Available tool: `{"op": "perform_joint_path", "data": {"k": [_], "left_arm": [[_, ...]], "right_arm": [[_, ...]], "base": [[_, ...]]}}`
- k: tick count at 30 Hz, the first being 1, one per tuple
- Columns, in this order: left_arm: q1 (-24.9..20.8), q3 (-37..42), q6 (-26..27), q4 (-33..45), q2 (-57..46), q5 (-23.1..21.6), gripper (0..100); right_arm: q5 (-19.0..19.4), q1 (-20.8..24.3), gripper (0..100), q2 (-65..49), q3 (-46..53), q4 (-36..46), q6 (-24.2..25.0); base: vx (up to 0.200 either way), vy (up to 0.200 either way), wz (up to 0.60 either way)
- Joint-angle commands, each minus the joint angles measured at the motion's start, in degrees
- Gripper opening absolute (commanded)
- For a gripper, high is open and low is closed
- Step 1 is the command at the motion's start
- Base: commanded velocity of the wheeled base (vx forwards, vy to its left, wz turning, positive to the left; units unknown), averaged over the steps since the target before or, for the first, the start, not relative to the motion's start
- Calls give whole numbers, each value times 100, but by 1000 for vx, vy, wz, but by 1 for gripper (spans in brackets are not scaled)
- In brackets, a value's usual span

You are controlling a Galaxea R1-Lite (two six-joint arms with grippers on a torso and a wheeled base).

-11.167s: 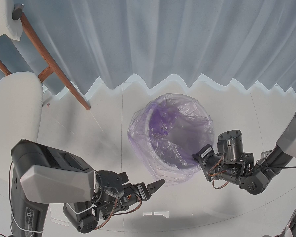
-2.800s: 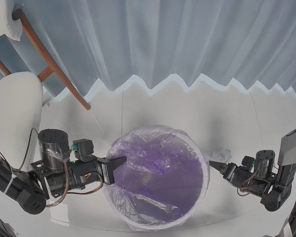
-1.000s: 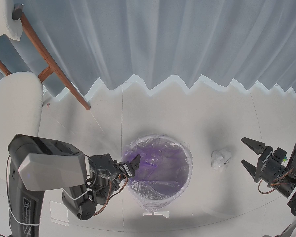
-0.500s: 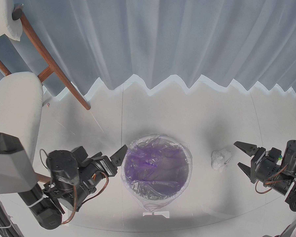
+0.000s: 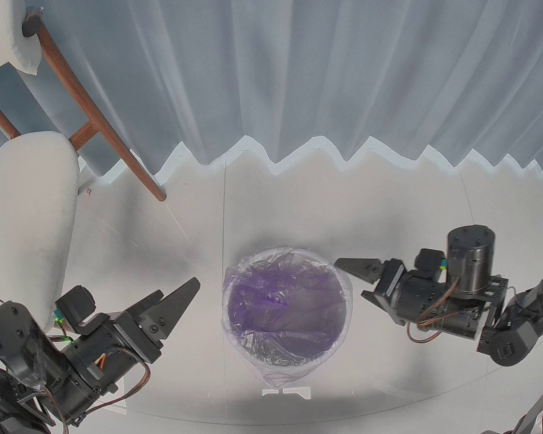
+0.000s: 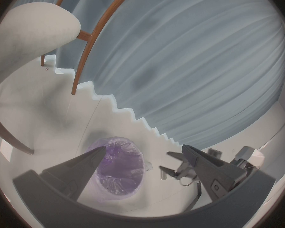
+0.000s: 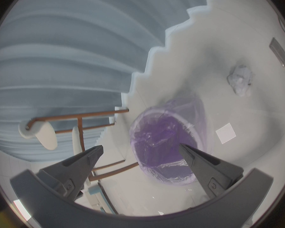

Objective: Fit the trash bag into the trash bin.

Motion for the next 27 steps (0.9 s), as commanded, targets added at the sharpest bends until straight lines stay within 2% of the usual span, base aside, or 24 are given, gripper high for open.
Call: {"op": "perform_joint_path", "data": {"k": [1, 5, 7, 17, 22, 27], "left_arm": [[124, 182, -200, -10, -648, 3, 100], [265, 182, -200, -1, -639, 3, 100], [405, 182, -200, -1, -630, 3, 100], [432, 182, -192, -1, -613, 12, 100], [440, 182, -183, 7, -621, 21, 100], [440, 182, -183, 25, -613, 21, 100]], "right_arm": [[-56, 525, 100, 1196, -745, 182, -290], [-56, 569, 100, 1434, -974, 191, -281], [-74, 745, 100, 1891, -1475, 340, -254], [-399, 789, 100, 2506, -2503, 1184, -87], [-540, 877, 100, 2717, -2696, 1351, -70], [-548, 1254, 100, 2796, -2644, 1342, -17]], "base": [[0, 0, 0], [0, 0, 0], [0, 0, 0], [0, 0, 0], [0, 0, 0], [0, 0, 0]]}}
